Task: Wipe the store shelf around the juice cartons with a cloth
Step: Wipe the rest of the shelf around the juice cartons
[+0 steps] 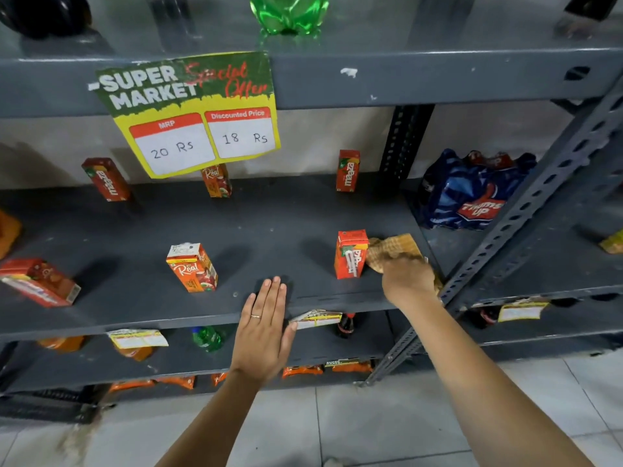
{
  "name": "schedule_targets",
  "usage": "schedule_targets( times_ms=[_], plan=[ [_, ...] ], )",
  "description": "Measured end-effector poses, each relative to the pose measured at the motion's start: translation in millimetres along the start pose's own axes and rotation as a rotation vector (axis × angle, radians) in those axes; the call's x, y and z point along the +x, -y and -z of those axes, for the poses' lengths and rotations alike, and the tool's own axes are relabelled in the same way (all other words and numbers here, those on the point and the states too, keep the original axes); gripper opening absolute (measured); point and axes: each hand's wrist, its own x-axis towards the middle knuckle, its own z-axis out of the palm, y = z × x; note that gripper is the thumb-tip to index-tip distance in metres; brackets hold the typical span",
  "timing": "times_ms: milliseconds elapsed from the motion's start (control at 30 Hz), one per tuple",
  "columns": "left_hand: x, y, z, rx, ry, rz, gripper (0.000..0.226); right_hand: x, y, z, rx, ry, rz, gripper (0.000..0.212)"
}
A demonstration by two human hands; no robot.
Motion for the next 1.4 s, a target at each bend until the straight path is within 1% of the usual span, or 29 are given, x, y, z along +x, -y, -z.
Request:
schedule_targets(
  times_ms=[167,267,300,333,367,400,467,500,533,600,667,700,733,767,833,867,933,1000,1067,1167,1200,1233,1300,1333,1367,1400],
  plan=[
    [1,-3,1,0.020,-0.002,0.017,0.065,-10,4,4,0.040,0.068,-0.035,0.039],
    [0,-7,3,0.022,0.001,0.034,0.065,-21,8,10,0.065,0.099,-0.017,0.050],
    [0,-8,4,0.023,0.003,0.040,0.065,-26,9,11,0.066,0.114,-0.016,0.051],
    [1,-8,4,0.021,0.004,0.045,0.065,-32,9,11,0.074,0.127,-0.005,0.045],
    [0,-8,5,0.018,0.004,0.048,0.065,-38,7,10,0.090,0.144,0.017,0.035],
    [0,-8,5,0.018,0.003,0.049,0.065,-46,3,10,0.126,0.186,0.042,0.030],
    [0,-8,6,0.023,0.003,0.050,0.065,-55,-11,19,0.205,0.333,0.108,0.040],
    [0,-8,6,0.026,0.005,0.052,0.065,-57,-20,28,0.212,0.386,0.130,0.035],
    [0,-9,6,0.030,0.008,0.053,0.065,-57,-29,40,0.225,0.385,0.122,0.027],
    [1,-9,7,0.042,0.006,0.056,0.065,-42,-45,62,0.300,0.252,0.041,0.017],
    [1,-9,7,0.056,0.011,0.057,0.065,-20,-48,80,0.400,0.040,-0.046,0.009],
    [0,-9,7,0.059,0.016,0.060,0.065,-8,-44,83,0.422,-0.063,-0.079,0.011],
    [0,-9,8,0.060,0.021,0.064,0.065,4,-37,84,0.416,-0.141,-0.102,0.017],
    [0,-9,8,0.060,0.025,0.065,0.065,13,-30,80,0.403,-0.172,-0.125,0.024],
    [0,-10,10,0.065,0.036,0.062,0.065,24,-16,64,0.422,-0.125,-0.128,0.030],
    [0,-10,10,0.070,0.040,0.060,0.065,27,-10,50,0.433,-0.092,-0.105,0.029],
    [0,-9,12,0.075,0.055,0.055,0.066,23,-2,22,0.369,-0.060,-0.074,0.029],
    [0,-7,13,0.073,0.066,0.041,0.067,10,1,1,0.302,-0.049,-0.085,0.031],
    [-1,-6,15,0.081,0.073,0.026,0.068,-12,2,-14,0.297,0.004,-0.105,0.032],
    [-1,-6,16,0.077,0.073,0.016,0.071,-56,-6,-20,0.238,0.071,-0.092,0.032],
    [-1,-5,17,0.076,0.073,0.012,0.071,-70,-9,-17,0.217,0.117,-0.054,0.031],
    [-2,-5,19,0.080,0.074,0.004,0.071,-82,-11,-11,0.212,0.200,0.003,0.029],
    [-5,-2,25,0.093,0.083,-0.022,0.069,-100,-8,5,0.271,0.395,0.149,0.028],
    [-10,1,27,0.097,0.091,-0.023,0.068,-105,-4,15,0.323,0.437,0.219,0.028],
    [-17,6,28,0.101,0.093,-0.012,0.068,-106,3,26,0.369,0.418,0.280,0.029],
    [-24,13,28,0.106,0.090,0.009,0.069,-102,13,39,0.399,0.343,0.327,0.029]
  ],
)
